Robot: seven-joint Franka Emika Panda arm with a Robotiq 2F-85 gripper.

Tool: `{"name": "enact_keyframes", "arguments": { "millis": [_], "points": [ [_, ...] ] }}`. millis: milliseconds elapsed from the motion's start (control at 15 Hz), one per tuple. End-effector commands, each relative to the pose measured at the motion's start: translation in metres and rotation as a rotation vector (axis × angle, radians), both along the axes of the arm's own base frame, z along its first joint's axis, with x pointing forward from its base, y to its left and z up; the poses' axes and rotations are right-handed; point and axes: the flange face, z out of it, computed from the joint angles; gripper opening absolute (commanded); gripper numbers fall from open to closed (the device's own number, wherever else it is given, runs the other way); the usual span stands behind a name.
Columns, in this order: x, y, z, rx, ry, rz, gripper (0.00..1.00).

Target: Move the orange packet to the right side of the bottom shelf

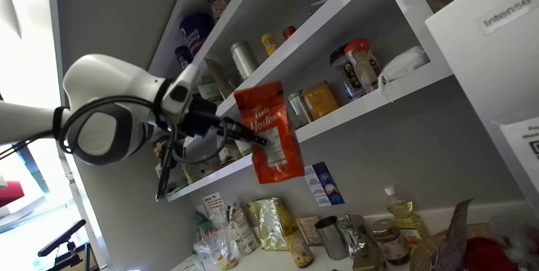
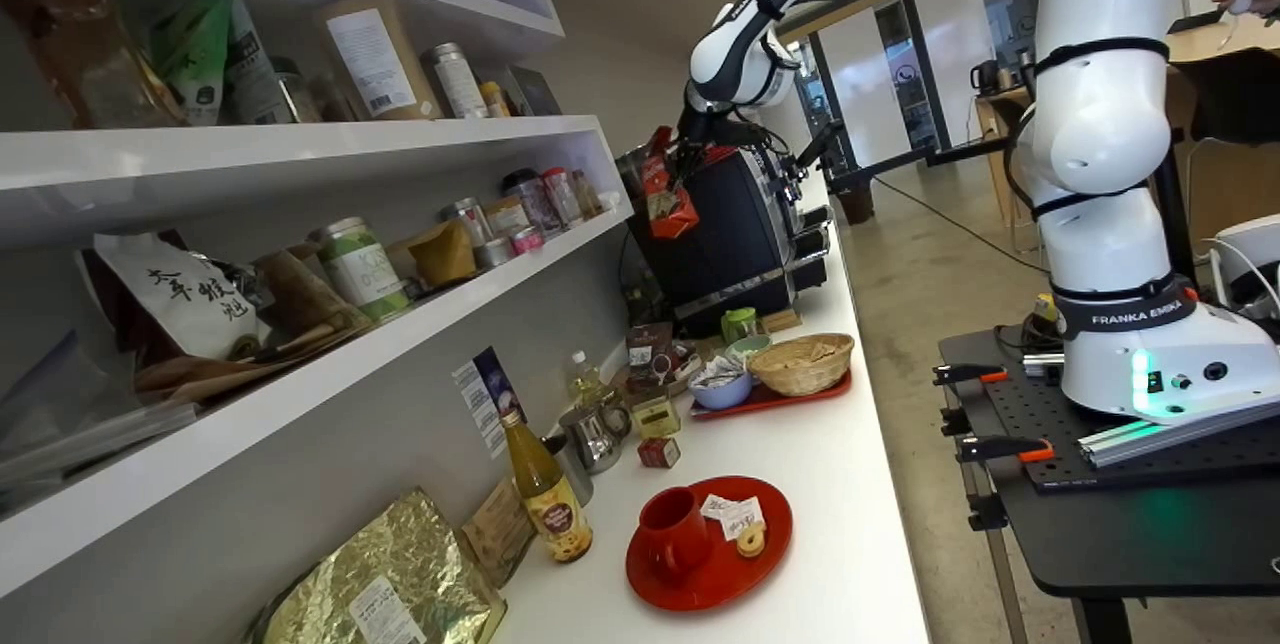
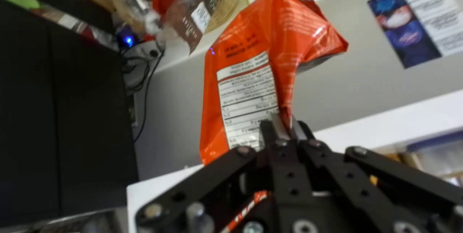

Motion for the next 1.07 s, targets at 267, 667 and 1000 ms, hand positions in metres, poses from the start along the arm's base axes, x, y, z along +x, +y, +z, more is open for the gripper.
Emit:
{"name": "enact_keyframes", "arguments": {
  "millis": [267,667,1000],
  "points": [
    [0.078,-0.06,0.08,0.025,-0.113,-0.018,0.01],
    [0.152,-0.053,0.095,0.051,-0.118,0.064,0.01],
    [0.201,-0.044,0.092,0.055,-0.073,0.166,0.01]
  ]
}}
